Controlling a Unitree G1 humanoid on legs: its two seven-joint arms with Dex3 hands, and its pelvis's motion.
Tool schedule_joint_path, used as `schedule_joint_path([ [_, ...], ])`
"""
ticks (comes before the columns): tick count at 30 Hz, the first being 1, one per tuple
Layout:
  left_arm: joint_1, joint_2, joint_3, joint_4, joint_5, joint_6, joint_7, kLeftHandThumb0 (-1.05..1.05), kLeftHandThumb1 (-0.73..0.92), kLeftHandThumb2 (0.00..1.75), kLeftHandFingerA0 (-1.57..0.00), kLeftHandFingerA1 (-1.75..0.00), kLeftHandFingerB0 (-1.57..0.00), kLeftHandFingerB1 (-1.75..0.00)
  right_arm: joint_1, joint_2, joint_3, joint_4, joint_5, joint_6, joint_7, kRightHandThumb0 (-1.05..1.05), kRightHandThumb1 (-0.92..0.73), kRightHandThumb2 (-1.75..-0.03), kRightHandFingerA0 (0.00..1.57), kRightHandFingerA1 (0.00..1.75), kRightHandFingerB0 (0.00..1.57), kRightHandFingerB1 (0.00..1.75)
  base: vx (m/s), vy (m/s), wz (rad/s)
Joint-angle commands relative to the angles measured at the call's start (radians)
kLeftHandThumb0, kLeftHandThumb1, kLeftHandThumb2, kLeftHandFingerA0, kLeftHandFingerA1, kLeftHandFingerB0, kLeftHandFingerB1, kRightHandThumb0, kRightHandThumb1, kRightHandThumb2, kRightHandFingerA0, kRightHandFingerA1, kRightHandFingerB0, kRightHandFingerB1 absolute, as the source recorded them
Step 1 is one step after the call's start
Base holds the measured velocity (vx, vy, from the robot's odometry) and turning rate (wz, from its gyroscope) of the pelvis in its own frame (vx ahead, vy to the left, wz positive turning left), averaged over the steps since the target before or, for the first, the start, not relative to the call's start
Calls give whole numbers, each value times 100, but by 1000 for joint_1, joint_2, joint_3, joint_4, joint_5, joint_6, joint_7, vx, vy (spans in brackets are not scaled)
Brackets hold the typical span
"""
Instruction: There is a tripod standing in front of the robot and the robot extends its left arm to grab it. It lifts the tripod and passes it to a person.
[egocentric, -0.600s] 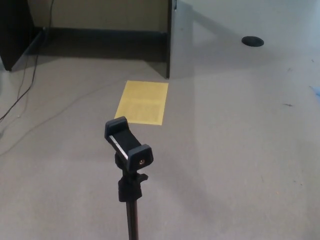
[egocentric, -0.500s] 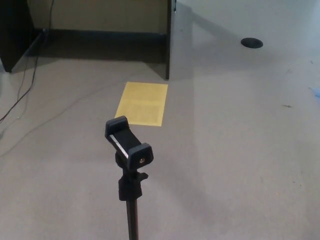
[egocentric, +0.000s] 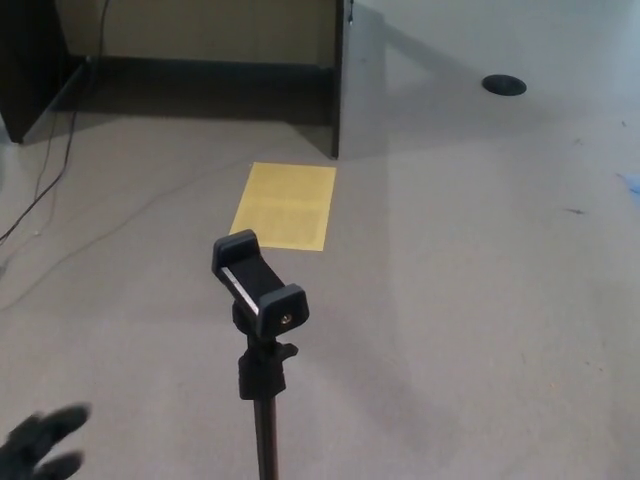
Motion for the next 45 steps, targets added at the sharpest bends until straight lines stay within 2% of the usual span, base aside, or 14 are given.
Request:
schedule_joint_path([
  [1, -32, -4, -56, -82, 4, 71, -38, -64, 31, 62, -2, -27, -1, -16, -10, -14, -6, 2, -7, -9, -6, -36, -70, -61, 66, 42, 48, 36, 0, 0, 0],
  [3, -51, -7, -73, -88, 0, 71, -51, -53, 32, 76, 0, -26, 0, -15, -15, -15, -6, -1, -8, -6, -4, -36, -70, -61, 67, 42, 48, 36, 0, 0, 0],
  [6, -62, -8, -103, -141, 9, 127, -45, -67, 33, 62, -3, -22, 0, -10, -18, -14, -12, -2, -1, -3, 2, -36, -70, -61, 66, 42, 48, 36, 0, 0, 0],
  [7, -68, -9, -113, -153, 10, 145, -46, -54, 32, 76, 0, -21, 0, -14, -17, -15, -11, -5, -4, -2, -2, -36, -70, -61, 68, 42, 48, 36, 0, 0, 0],
  [12, -79, -16, -160, -212, 12, 199, -51, -57, 34, 76, 0, -17, 0, -10, -17, -16, -11, -15, -7, 5, -1, -36, -70, -61, 69, 43, 48, 36, 0, 0, 0],
  [13, -84, -25, -176, -216, 15, 207, -52, -70, 38, 57, 0, -18, 0, -8, -19, -17, -8, -13, -9, 6, 2, -37, -70, -61, 68, 43, 48, 36, 0, 0, 0],
  [14, -88, -27, -184, -211, 19, 199, -53, -59, 34, 77, 0, -15, 0, -10, -20, -16, -9, -12, -8, 5, 2, -37, -70, -61, 68, 42, 48, 36, 0, 0, 0],
  [17, -104, -29, -206, -217, 33, 214, -50, -66, 31, 70, 0, -15, 0, -6, -26, -14, -10, -7, -7, -2, 2, -37, -70, -61, 69, 43, 48, 36, 0, 0, 0],
  [23, -121, -35, -264, -187, 76, 178, -35, -63, 37, 79, -1, -28, 0, -8, -22, -13, -5, -6, -11, -2, -2, -37, -69, -61, 70, 43, 48, 36, 0, 0, 0],
  [25, -147, -62, -279, -136, 90, 175, -14, -74, 43, 56, -8, -32, 0, -22, -26, -12, -8, -3, -6, 0, 6, -37, -69, -61, 70, 43, 49, 36, 0, 0, 0],
  [32, -175, -136, -266, -90, 71, 208, 21, -52, 33, 78, -7, -45, 0, -25, -24, -13, -1, -18, -14, 7, 10, -37, -70, -61, 69, 43, 48, 36, 0, 0, 0],
  [42, -238, -184, -240, -29, 70, 192, 55, -71, 37, 63, -10, -38, -7, -17, -35, -13, -3, -16, -16, 7, 15, -37, -70, -61, 69, 43, 48, 36, 0, 0, 0],
  [44, -250, -198, -233, -30, 67, 195, 65, -57, 35, 78, -4, -43, -1, -22, -39, -16, -3, -10, -16, 2, 20, -37, -70, -61, 69, 43, 48, 36, 0, 0, 0],
  [45, -258, -201, -233, -28, 70, 191, 69, -74, 36, 67, -9, -38, -6, -17, -44, -16, -4, -8, -15, 0, 20, -38, -69, -61, 69, 43, 48, 36, 0, 0, 0],
])
